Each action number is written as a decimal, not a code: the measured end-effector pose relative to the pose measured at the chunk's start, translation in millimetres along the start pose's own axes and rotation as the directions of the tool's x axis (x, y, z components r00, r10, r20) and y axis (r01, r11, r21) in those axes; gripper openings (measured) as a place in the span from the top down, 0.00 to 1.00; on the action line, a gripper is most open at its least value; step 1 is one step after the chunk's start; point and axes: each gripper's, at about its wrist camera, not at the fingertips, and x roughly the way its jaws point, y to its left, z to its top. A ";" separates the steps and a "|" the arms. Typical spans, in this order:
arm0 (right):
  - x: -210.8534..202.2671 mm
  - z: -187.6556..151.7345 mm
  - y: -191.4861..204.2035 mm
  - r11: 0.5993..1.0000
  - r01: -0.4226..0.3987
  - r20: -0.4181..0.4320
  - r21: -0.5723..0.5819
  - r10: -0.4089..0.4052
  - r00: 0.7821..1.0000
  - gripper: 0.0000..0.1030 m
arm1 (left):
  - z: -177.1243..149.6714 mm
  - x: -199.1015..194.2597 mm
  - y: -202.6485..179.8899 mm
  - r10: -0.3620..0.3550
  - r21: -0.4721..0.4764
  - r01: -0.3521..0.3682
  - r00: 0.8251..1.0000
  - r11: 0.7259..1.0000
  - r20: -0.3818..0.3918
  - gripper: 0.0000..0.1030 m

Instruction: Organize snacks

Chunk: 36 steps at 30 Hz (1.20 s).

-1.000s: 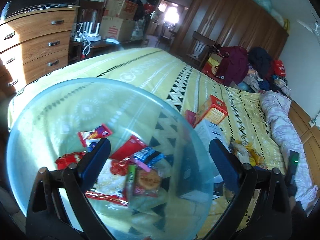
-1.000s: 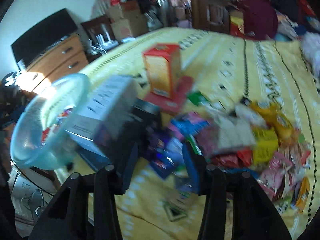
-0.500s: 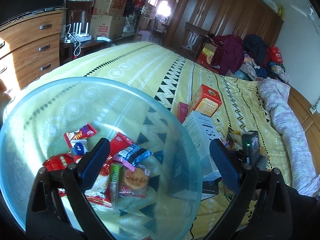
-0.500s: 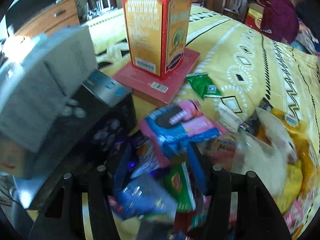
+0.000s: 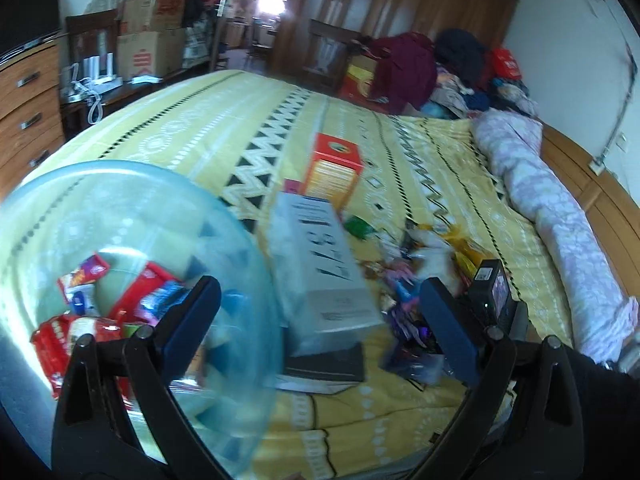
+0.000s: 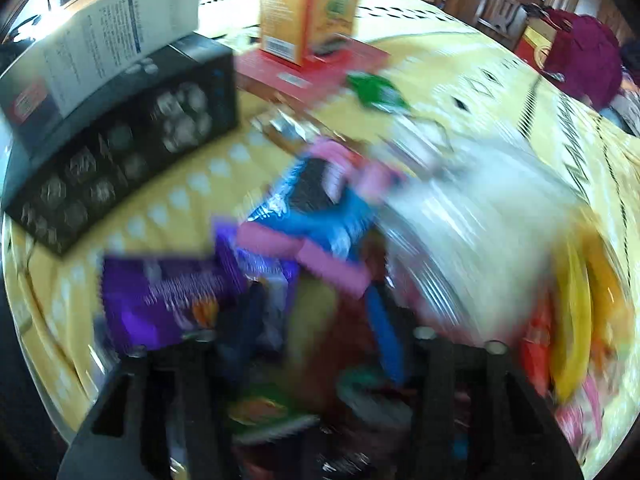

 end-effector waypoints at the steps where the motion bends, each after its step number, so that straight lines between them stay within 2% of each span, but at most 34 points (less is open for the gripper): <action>1: -6.4 -10.4 -5.1 1.000 -0.001 0.008 -0.007 0.001 1.000 0.53 | -1.0 2.5 -7.1 -0.017 0.011 0.017 1.000 1.000 -0.009 0.03; 3: -15.3 -24.5 -13.9 0.999 0.032 0.000 -0.025 -0.032 0.999 0.53 | -4.7 9.9 -25.3 -0.055 0.048 0.057 0.998 0.997 -0.038 0.03; 6: -39.6 -28.8 -29.5 0.997 0.000 0.052 0.076 -0.004 0.999 0.52 | -18.3 27.4 -52.6 -0.144 0.076 0.154 0.982 0.985 -0.120 0.03; 8: -65.9 -27.4 -21.1 0.996 -0.030 0.142 0.084 0.018 0.990 0.47 | -32.8 44.7 -68.3 -0.214 0.050 0.228 0.956 0.972 -0.202 0.03; 10: -96.8 -32.7 -11.3 0.995 -0.044 0.227 0.088 0.023 0.974 0.41 | -48.7 63.7 -78.5 -0.259 0.006 0.270 0.927 0.963 -0.270 0.03; 13: -130.6 -55.5 -3.6 0.984 -0.058 0.309 0.168 0.003 0.951 0.38 | -73.7 96.3 -90.3 -0.303 -0.064 0.301 0.881 0.951 -0.363 0.04; 15: -142.5 -77.7 -1.6 0.968 -0.079 0.330 0.240 -0.004 0.944 0.38 | -90.1 121.5 -90.8 -0.278 -0.097 0.262 0.869 0.960 -0.409 0.05; 18: -144.6 -106.4 -0.5 0.941 -0.109 0.325 0.320 -0.001 0.946 0.38 | -106.2 148.3 -87.5 -0.268 -0.138 0.231 0.851 0.963 -0.451 0.10; 20: -140.6 -130.3 -0.2 0.922 -0.131 0.307 0.365 0.014 0.952 0.38 | -113.1 161.0 -89.5 -0.249 -0.133 0.211 0.847 0.969 -0.470 0.12; 22: -136.4 -150.5 3.4 0.906 -0.139 0.284 0.399 0.022 0.959 0.38 | -110.1 167.0 -91.6 -0.220 -0.106 0.193 0.862 0.976 -0.458 0.13; 23: -134.0 -158.9 4.3 0.901 -0.137 0.271 0.411 0.023 0.962 0.38 | -105.0 166.2 -92.9 -0.235 -0.109 0.208 0.872 0.972 -0.431 0.13; 24: -131.3 -166.0 2.6 0.897 -0.138 0.263 0.421 0.025 0.964 0.38 | -98.7 162.9 -95.5 -0.278 -0.117 0.252 0.880 0.961 -0.386 0.13; 25: -126.8 -172.5 -0.6 0.891 -0.140 0.257 0.433 0.027 0.966 0.38 | -90.4 153.5 -102.5 -0.341 -0.101 0.326 0.880 0.940 -0.330 0.12; 27: -127.4 -181.6 -4.6 0.879 -0.144 0.257 0.455 0.025 0.966 0.37 | -82.7 140.0 -113.0 -0.393 -0.041 0.397 0.878 0.917 -0.275 0.11; 28: -129.1 -184.5 -6.8 0.874 -0.147 0.263 0.463 0.023 0.964 0.37 | -80.8 133.1 -116.7 -0.397 -0.015 0.407 0.882 0.913 -0.254 0.11; 31: -131.0 -185.6 -10.3 0.871 -0.151 0.285 0.467 0.014 0.959 0.36 | -84.6 137.3 -111.1 -0.352 -0.035 0.356 0.897 0.934 -0.267 0.10; 34: -129.4 -185.7 -11.4 0.868 -0.160 0.295 0.470 0.017 0.955 0.35 | -97.4 150.5 -99.6 -0.286 -0.091 0.271 0.903 0.958 -0.320 0.10; 36: -128.0 -188.8 -10.3 0.866 -0.167 0.298 0.472 0.022 0.954 0.34 | -103.2 152.6 -97.2 -0.261 -0.095 0.243 0.908 0.965 -0.328 0.10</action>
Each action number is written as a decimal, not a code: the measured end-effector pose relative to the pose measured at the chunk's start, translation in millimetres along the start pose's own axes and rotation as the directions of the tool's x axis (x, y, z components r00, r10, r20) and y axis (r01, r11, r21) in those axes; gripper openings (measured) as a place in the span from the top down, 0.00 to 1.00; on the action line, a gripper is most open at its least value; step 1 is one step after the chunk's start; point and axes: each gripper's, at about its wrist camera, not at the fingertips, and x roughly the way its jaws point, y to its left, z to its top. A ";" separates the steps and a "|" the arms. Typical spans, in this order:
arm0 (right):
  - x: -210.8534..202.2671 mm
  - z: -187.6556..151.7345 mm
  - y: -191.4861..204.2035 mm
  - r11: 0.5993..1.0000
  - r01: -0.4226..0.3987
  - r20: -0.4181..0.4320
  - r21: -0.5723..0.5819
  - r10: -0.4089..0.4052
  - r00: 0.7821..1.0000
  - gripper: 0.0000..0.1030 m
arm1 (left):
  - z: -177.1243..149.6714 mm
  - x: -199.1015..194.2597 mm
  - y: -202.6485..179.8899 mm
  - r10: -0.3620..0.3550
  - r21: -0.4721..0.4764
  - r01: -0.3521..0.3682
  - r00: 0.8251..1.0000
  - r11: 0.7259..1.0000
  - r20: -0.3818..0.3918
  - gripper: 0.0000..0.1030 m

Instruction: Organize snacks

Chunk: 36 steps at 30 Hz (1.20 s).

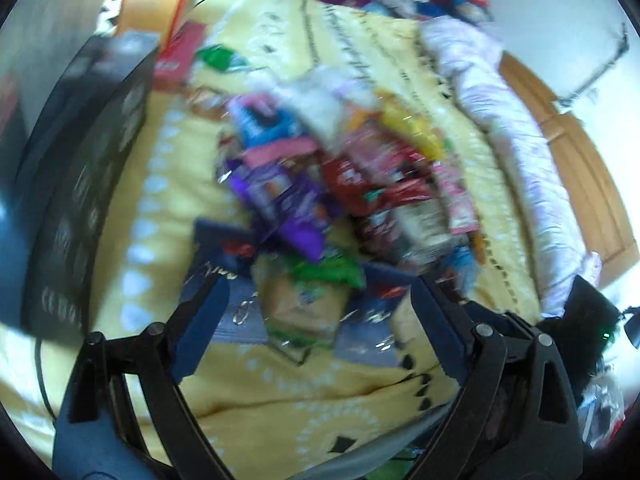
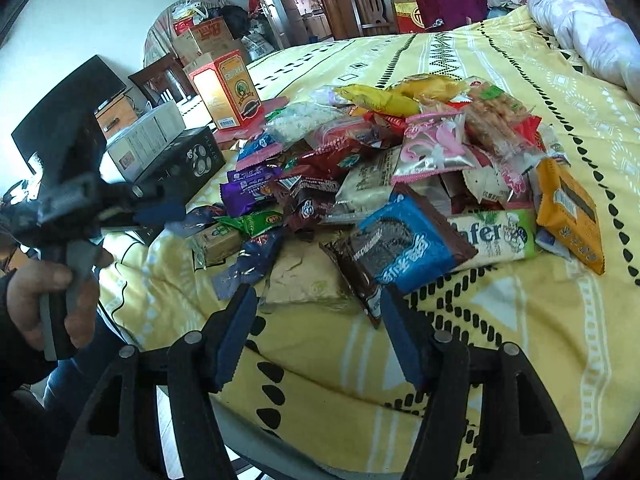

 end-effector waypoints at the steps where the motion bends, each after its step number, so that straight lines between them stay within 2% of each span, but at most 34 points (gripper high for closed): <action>1: 0.5 -2.6 -0.8 1.000 -0.005 -0.003 0.003 0.005 1.000 0.34 | -0.8 -0.2 -1.3 0.008 0.007 -0.008 1.000 1.000 0.004 0.10; 5: 4.3 -11.1 -5.8 1.000 -0.013 -0.024 0.027 0.013 1.000 0.34 | 2.9 -3.7 -18.9 0.081 0.107 -0.087 0.995 0.990 0.059 0.10; 8: 4.6 -16.1 -10.1 0.999 -0.013 -0.027 0.042 0.014 1.000 0.34 | 10.4 6.4 -20.1 0.235 0.175 -0.246 0.969 0.953 0.078 0.10; 9: 3.8 -17.0 -11.3 0.999 -0.014 -0.024 0.046 0.015 1.000 0.34 | 11.5 11.8 -17.0 0.265 0.182 -0.274 0.962 0.944 0.071 0.10; 12: 2.4 -18.9 -15.2 0.999 -0.014 -0.020 0.052 0.015 1.000 0.34 | 13.1 22.7 -4.0 0.308 0.183 -0.308 0.951 0.934 0.026 0.16; 15: 2.5 -21.5 -20.0 0.998 -0.011 -0.021 0.063 0.013 1.000 0.34 | 12.5 25.7 3.3 0.312 0.162 -0.309 0.950 0.937 0.005 0.22; 17: 2.3 -23.4 -23.1 0.997 -0.011 -0.022 0.071 0.012 1.000 0.34 | 9.9 26.6 3.0 0.318 0.183 -0.313 0.948 0.932 -0.001 0.29; 21: 4.4 -25.7 -25.9 0.997 -0.014 -0.023 0.082 0.016 1.000 0.34 | 6.8 28.9 -0.2 0.313 0.208 -0.305 0.950 0.929 -0.005 0.38; 22: 4.2 -25.5 -25.6 0.997 -0.013 -0.021 0.082 0.015 1.000 0.34 | 6.7 28.6 -1.5 0.306 0.212 -0.298 0.952 0.931 -0.005 0.45; 25: 3.6 -25.2 -25.5 0.996 -0.015 -0.018 0.082 0.017 1.000 0.34 | 3.1 28.3 -9.8 0.273 0.226 -0.260 0.962 0.939 -0.027 0.49; 29: 3.2 -25.5 -26.1 0.996 -0.014 -0.017 0.084 0.015 1.000 0.34 | -0.3 44.1 -21.0 0.169 0.247 -0.142 0.982 0.959 -0.089 0.48; 33: -0.2 -25.6 -26.1 0.997 0.002 -0.017 0.082 0.000 1.000 0.34 | -10.9 49.8 -48.0 0.037 0.283 0.003 0.990 0.959 -0.135 0.49; 36: -5.9 -25.5 -26.6 0.997 0.012 -0.016 0.081 -0.011 1.000 0.34 | -13.1 34.9 -51.1 0.016 0.278 0.011 0.995 0.960 -0.094 0.46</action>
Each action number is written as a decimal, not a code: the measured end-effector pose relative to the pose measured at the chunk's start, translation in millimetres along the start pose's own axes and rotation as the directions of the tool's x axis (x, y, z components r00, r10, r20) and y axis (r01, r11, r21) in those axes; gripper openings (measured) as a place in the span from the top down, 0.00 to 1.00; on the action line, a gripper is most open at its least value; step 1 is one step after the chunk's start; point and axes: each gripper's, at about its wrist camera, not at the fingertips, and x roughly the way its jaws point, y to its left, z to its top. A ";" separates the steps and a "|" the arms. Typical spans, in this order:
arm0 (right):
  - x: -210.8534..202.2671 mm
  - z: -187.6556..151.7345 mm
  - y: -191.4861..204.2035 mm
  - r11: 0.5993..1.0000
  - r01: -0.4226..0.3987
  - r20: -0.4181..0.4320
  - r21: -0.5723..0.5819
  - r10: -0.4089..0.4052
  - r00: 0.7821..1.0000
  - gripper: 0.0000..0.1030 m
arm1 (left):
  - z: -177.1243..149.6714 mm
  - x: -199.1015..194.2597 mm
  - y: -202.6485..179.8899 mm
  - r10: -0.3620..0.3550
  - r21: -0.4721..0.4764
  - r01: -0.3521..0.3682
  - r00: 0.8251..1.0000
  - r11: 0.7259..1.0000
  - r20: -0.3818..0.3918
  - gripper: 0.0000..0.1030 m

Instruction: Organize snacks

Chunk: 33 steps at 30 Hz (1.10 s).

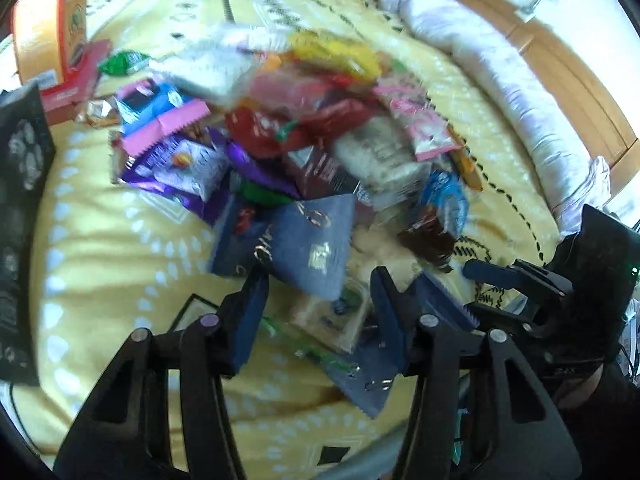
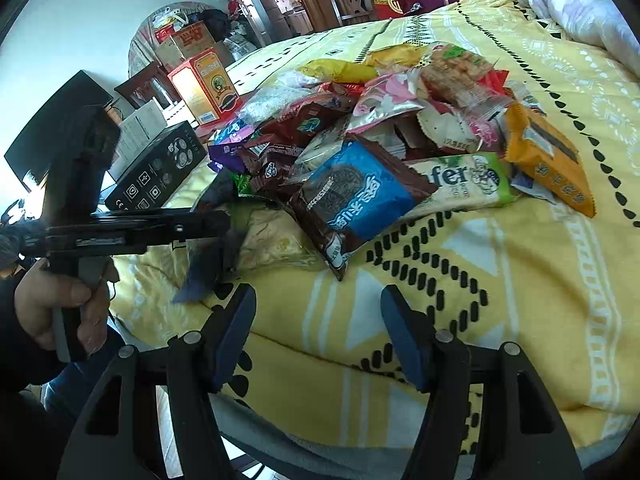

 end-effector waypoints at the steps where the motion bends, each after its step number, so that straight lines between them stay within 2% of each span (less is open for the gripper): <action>1: -1.8 -0.2 -0.5 1.000 0.004 -0.001 0.001 -0.004 1.000 0.34 | -1.0 -5.2 2.2 0.011 -0.005 -0.011 1.000 1.000 0.010 0.45; 4: -6.6 -0.2 0.4 1.000 0.004 -0.001 0.000 -0.004 1.000 0.34 | -5.3 -23.5 12.1 0.051 -0.049 -0.049 0.998 0.998 0.046 0.38; 7: -8.5 0.7 10.6 0.999 -0.003 -0.002 -0.044 0.003 1.000 0.34 | -10.4 -34.7 13.3 0.059 -0.065 -0.055 0.996 0.996 0.063 0.37; 11: -9.8 5.1 43.5 0.974 -0.033 -0.018 -0.222 0.030 0.999 0.34 | -13.5 -41.6 12.1 0.045 -0.076 -0.040 0.996 0.996 0.072 0.34; 14: -5.1 7.2 75.5 0.910 -0.047 -0.049 -0.412 0.029 0.998 0.34 | -15.7 -45.6 11.8 0.043 -0.081 -0.036 0.996 0.996 0.076 0.33; 17: 6.7 3.1 104.6 0.792 -0.008 -0.049 -0.610 -0.028 0.998 0.34 | -20.5 -49.6 20.0 0.050 -0.108 -0.043 0.997 0.993 0.064 0.32; 20: 20.2 -1.8 120.8 0.695 0.009 -0.038 -0.719 -0.052 0.998 0.34 | -24.9 -48.9 25.8 0.061 -0.135 -0.053 0.997 0.989 0.051 0.32; 22: 34.6 -3.9 123.4 0.660 0.014 -0.043 -0.752 -0.070 0.997 0.34 | -26.9 -47.0 27.2 0.060 -0.144 -0.053 0.997 0.988 0.045 0.32; 26: 57.8 -2.0 119.6 0.677 0.002 -0.071 -0.736 -0.080 0.994 0.32 | -26.8 -42.7 25.1 0.052 -0.148 -0.046 0.998 0.988 0.036 0.32; 28: 60.1 3.2 110.6 0.746 0.015 -0.061 -0.666 -0.075 0.995 0.34 | -23.1 -39.5 20.8 0.038 -0.128 -0.033 0.998 0.991 0.039 0.32; 31: 47.8 14.4 86.9 0.871 0.061 -0.008 -0.488 -0.075 0.997 0.35 | -13.4 -29.1 13.8 0.027 -0.096 -0.023 0.999 0.995 0.044 0.31; 33: 36.4 16.0 72.7 0.917 0.100 0.029 -0.386 -0.096 0.995 0.35 | -4.1 -17.6 10.3 0.028 -0.069 -0.025 0.999 0.997 0.036 0.27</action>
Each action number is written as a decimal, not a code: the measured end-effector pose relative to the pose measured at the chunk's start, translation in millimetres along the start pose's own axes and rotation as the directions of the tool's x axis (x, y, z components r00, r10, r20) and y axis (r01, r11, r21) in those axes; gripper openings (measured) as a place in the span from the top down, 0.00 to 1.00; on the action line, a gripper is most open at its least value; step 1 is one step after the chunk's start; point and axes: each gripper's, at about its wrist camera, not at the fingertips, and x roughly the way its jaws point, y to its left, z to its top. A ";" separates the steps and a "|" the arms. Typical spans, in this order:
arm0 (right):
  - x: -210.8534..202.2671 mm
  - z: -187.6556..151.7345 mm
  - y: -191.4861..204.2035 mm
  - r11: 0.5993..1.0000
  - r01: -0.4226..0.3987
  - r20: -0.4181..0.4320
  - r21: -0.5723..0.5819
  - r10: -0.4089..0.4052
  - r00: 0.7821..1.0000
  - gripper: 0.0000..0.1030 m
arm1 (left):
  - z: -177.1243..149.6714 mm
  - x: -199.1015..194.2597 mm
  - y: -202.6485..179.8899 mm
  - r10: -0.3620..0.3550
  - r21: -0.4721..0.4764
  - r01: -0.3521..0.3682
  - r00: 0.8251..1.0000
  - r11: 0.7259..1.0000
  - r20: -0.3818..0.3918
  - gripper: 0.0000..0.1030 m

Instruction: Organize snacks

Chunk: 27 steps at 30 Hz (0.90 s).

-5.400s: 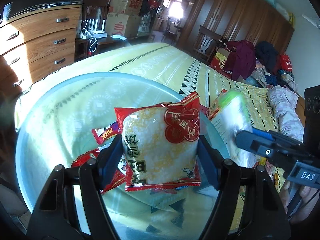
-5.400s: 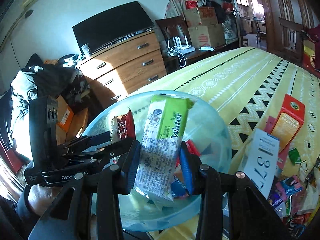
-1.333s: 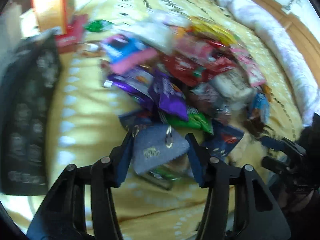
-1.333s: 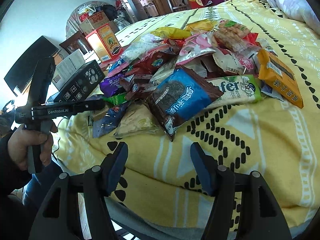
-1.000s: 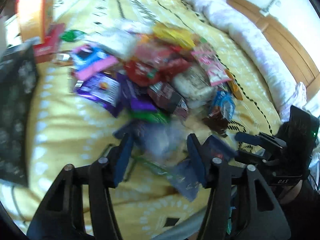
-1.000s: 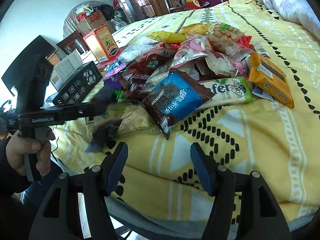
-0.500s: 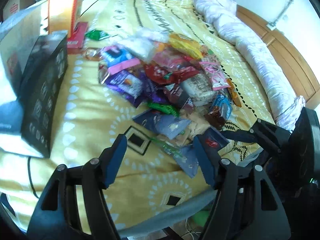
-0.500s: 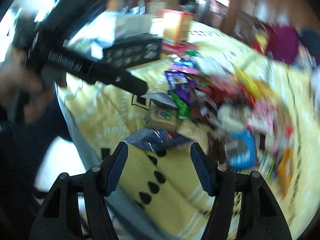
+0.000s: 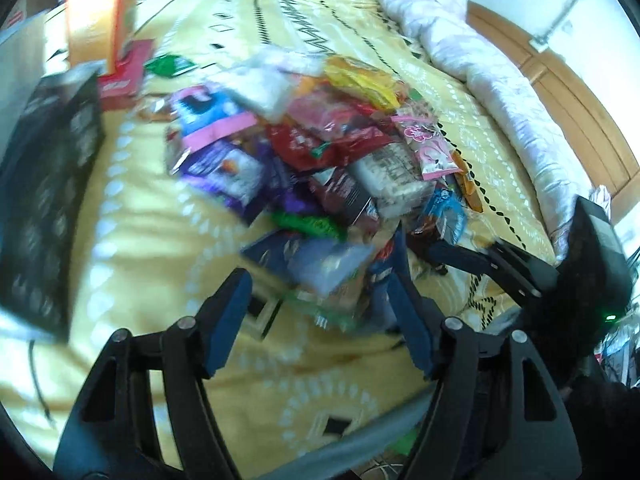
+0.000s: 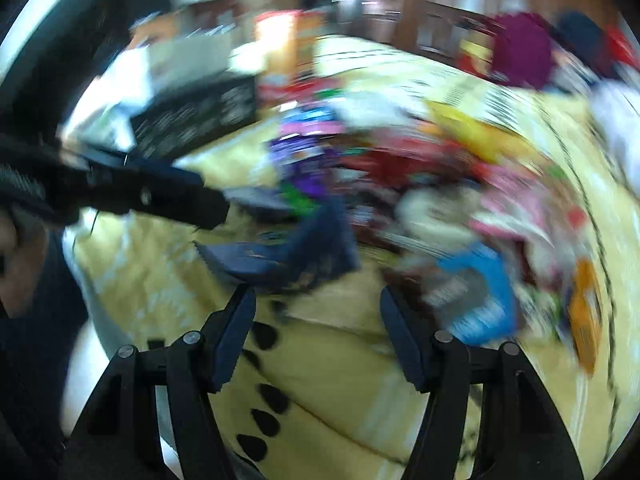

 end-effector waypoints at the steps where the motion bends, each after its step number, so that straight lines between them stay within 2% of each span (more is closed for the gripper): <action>1: -4.0 -3.1 -6.1 0.999 0.010 0.004 0.041 -0.011 1.000 0.35 | 4.8 8.4 -0.3 0.016 0.010 -0.016 1.000 1.000 -0.007 0.27; 3: -11.1 -11.5 -13.6 0.996 0.013 0.002 0.092 -0.014 1.000 0.35 | 10.7 15.0 5.4 0.076 0.000 -0.076 0.997 0.997 0.000 0.26; 5: -17.2 -18.5 -15.4 0.995 0.019 -0.006 0.102 -0.019 1.000 0.34 | 14.8 8.6 22.8 0.184 -0.082 -0.180 0.982 0.980 0.042 0.27; 6: -21.2 -22.5 -15.8 0.994 0.023 -0.009 0.104 -0.023 1.000 0.33 | 15.5 3.7 27.4 0.217 -0.105 -0.210 0.975 0.972 0.057 0.27; 9: -31.7 -30.7 -18.6 0.992 0.030 -0.002 0.120 -0.030 1.000 0.30 | 13.9 -9.3 22.9 0.264 -0.049 -0.260 0.960 0.964 0.095 0.24; 11: -35.2 -34.1 -20.0 0.991 0.024 0.005 0.133 -0.025 1.000 0.28 | 8.8 -9.2 17.3 0.248 -0.016 -0.248 0.965 0.969 0.086 0.22; 16: -30.9 -37.2 -20.9 0.986 -0.001 0.001 0.168 0.001 1.000 0.28 | -3.6 10.2 25.2 0.190 -0.026 -0.190 0.982 0.981 0.006 0.21; 24: -27.6 -42.9 -23.0 0.984 -0.008 -0.018 0.180 0.011 1.000 0.27 | 11.9 28.7 25.2 0.141 -0.023 -0.140 0.990 0.990 0.013 0.21; 27: -26.4 -43.4 -22.6 0.983 -0.008 -0.022 0.182 0.012 1.000 0.26 | 20.4 34.8 26.1 0.179 -0.018 -0.179 0.983 0.984 0.030 0.20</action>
